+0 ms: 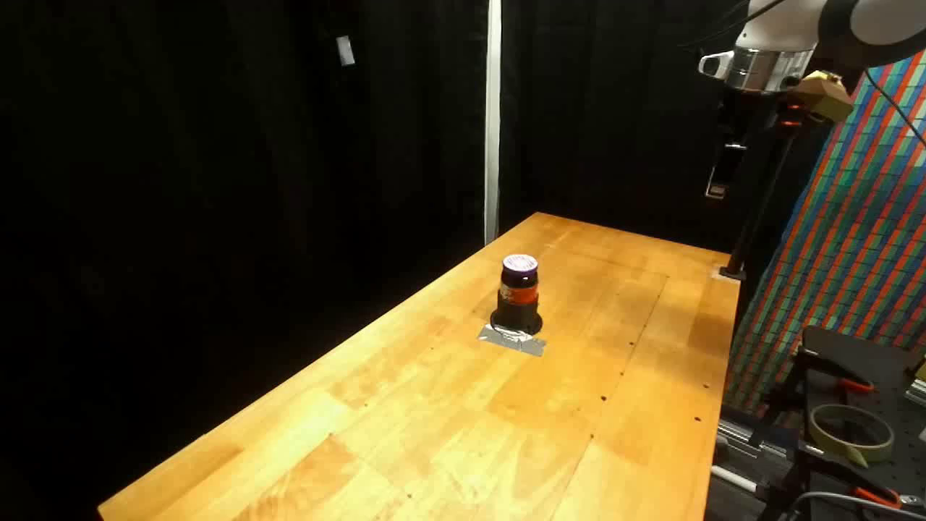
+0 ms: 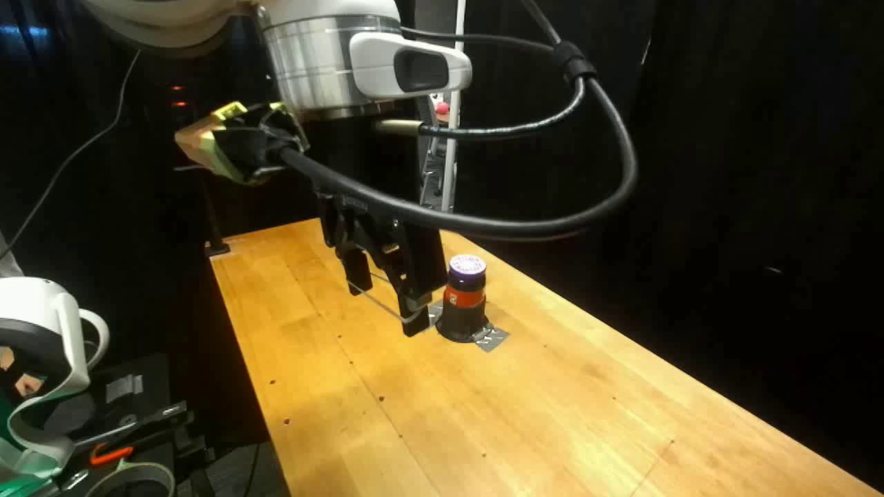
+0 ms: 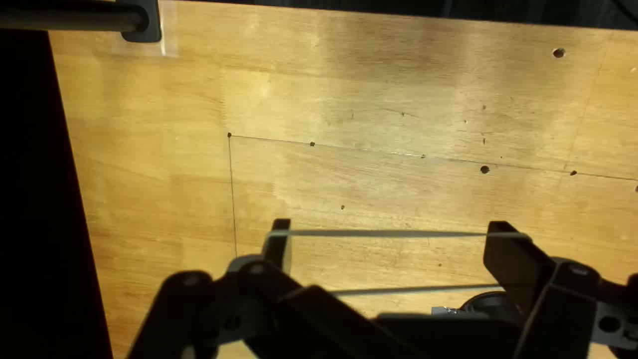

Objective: Put the rubber band around the jar

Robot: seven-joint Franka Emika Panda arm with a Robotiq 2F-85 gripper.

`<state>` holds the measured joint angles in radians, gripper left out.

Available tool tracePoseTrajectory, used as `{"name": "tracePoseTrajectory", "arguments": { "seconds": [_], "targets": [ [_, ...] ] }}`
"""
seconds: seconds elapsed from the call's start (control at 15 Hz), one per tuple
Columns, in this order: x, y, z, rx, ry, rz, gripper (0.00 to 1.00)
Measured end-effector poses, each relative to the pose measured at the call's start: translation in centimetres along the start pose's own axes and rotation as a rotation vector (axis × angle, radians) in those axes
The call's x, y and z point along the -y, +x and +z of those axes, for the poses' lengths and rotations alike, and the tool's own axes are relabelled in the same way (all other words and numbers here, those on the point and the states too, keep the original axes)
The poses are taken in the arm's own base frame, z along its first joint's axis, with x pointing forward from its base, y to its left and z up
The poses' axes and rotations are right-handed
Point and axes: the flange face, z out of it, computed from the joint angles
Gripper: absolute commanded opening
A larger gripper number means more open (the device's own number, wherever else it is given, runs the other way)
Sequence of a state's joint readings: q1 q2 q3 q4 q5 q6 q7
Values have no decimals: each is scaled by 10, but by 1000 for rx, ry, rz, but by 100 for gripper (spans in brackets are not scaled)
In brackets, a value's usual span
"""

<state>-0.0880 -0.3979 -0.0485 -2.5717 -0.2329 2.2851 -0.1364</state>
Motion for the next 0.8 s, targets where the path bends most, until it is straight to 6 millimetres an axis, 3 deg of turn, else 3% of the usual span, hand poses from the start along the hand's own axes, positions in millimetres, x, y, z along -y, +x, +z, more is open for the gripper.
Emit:
{"name": "tracePoseTrajectory", "arguments": {
  "seconds": [0.6, 0.8],
  "targets": [
    [1, 5, -4, -37, 12, -18, 100],
    [12, 32, -7, -136, 118, 8, 100]
  ]
}}
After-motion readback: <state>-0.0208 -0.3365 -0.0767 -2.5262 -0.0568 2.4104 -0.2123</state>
